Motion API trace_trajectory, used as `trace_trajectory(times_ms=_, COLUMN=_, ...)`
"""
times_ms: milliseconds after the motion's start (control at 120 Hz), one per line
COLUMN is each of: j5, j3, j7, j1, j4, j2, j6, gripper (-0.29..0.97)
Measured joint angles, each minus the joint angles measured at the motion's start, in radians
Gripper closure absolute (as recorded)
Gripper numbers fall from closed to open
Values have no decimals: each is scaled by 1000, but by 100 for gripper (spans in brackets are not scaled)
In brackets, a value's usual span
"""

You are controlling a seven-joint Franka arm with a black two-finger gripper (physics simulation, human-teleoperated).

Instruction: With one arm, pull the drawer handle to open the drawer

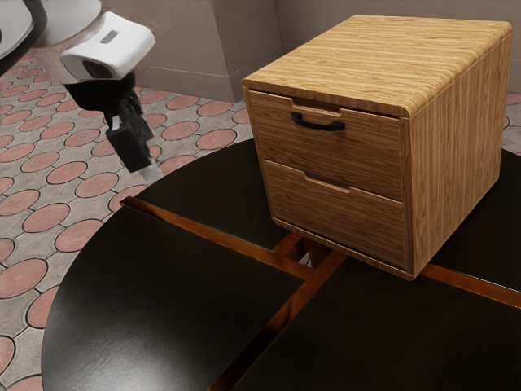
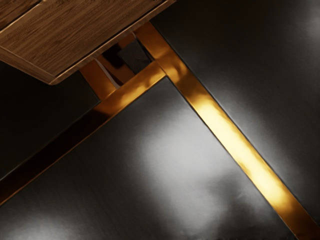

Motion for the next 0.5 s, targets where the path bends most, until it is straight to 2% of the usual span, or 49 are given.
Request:
trace_trajectory(times_ms=75, j5=-11, j3=-1, j7=86, j1=0, j4=-14, j2=-15, j6=17, gripper=0)
trace_trajectory(times_ms=158, j5=-53, j3=-3, j7=168, j1=49, j4=-69, j2=3, j6=83, gripper=0)
trace_trajectory(times_ms=292, j5=-113, j3=-79, j7=304, j1=70, j4=-121, j2=0, j6=155, gripper=0)
trace_trajectory(times_ms=500, j5=-131, j3=-134, j7=488, j1=59, j4=-110, j2=-7, j6=187, gripper=0)
